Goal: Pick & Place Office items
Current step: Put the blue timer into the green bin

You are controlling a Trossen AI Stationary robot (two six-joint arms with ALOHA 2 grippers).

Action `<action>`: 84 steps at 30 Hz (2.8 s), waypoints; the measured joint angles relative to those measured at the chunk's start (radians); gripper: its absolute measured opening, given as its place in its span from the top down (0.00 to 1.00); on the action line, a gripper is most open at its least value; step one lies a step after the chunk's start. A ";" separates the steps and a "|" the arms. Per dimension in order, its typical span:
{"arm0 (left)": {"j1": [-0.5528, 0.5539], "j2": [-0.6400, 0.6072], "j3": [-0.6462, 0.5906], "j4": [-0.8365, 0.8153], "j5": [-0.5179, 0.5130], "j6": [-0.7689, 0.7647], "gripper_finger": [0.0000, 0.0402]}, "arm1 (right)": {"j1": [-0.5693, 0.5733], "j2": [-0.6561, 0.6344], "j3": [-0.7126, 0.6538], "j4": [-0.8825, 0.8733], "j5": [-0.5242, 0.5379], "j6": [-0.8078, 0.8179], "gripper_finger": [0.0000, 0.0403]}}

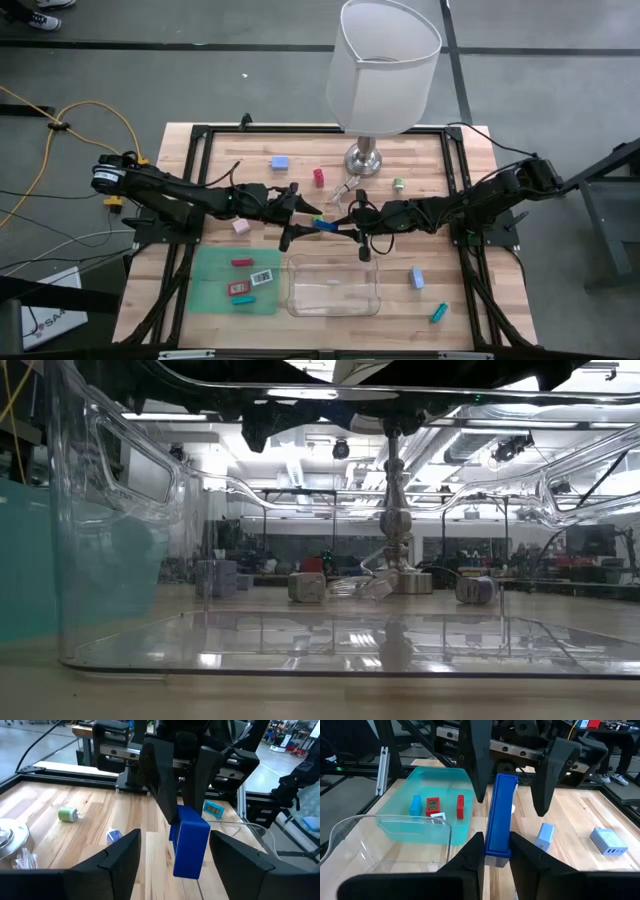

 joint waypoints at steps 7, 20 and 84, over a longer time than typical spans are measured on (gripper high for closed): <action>0.000 0.000 0.000 -0.003 0.000 -0.023 0.56 | 0.000 0.000 0.000 -0.006 0.000 0.001 0.85; 0.000 0.000 0.000 -0.003 0.004 -0.027 0.67 | 0.000 0.000 0.000 -0.007 0.000 0.001 0.85; -0.026 -0.199 -0.001 -0.323 0.010 -0.048 0.82 | 0.011 0.000 0.000 -0.168 0.103 0.052 0.54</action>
